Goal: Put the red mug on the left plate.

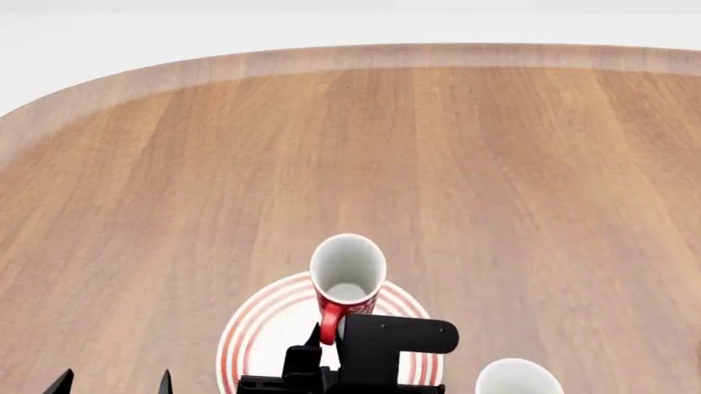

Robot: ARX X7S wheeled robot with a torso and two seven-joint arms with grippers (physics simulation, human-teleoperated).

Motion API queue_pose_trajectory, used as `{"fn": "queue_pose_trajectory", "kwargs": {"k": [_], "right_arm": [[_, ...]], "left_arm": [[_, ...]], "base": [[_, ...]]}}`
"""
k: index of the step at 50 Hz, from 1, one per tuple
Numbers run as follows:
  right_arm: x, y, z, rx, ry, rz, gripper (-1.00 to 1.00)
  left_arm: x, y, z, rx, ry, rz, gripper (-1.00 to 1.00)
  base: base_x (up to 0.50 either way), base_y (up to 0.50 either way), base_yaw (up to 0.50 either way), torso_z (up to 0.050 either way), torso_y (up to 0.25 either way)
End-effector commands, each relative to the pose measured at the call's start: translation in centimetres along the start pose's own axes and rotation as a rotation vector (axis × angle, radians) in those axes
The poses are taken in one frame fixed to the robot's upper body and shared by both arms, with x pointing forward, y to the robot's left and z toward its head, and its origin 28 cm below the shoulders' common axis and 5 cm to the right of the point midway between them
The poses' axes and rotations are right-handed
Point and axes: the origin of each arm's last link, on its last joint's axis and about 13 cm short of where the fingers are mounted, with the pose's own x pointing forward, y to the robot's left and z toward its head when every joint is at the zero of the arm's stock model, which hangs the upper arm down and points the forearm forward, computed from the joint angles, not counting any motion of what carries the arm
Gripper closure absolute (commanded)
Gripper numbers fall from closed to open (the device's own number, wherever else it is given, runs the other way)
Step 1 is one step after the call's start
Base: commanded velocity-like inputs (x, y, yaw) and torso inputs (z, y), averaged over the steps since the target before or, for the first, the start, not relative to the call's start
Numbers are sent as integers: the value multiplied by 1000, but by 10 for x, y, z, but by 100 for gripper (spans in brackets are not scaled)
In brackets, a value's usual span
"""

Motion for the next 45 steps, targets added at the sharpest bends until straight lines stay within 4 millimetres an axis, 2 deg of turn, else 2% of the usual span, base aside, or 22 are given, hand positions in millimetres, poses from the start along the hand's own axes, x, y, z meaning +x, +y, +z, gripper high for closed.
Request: {"fn": "queue_pose_trajectory", "kwargs": {"k": [1,4,5,19,23,27,34,45], "right_arm": [[0,0,2,3,-2,0,100],[-2,2,3,-19,-33,13,100],[-7,5,10,-21,-55,21,100],[-7,5,10,-21,-55,21,100],[10,-2,-2,-60,-72,-50,100],[25,-8,-16,-43,-7,-40,100],[34,-12,-25,-23,28,-32,100],[39,-10,-26,-5,56,1,100]], "left_arm": [[0,0,0,0,0,0,-100],[-1,0,0,0,0,0,-100],[1,0,0,0,0,0,-100],[1,0,0,0,0,0,-100],[1,0,-1,1,0,1,-100],[1,0,0,0,0,1,-100],[1,0,0,-1,0,0,-100],[1,0,0,-3,0,-1,-100]], "base": [[0,0,0,0,0],[0,0,0,0,0],[0,0,0,0,0],[0,0,0,0,0],[0,0,0,0,0],[0,0,0,0,0],[0,0,0,0,1],[0,0,0,0,0]]}}
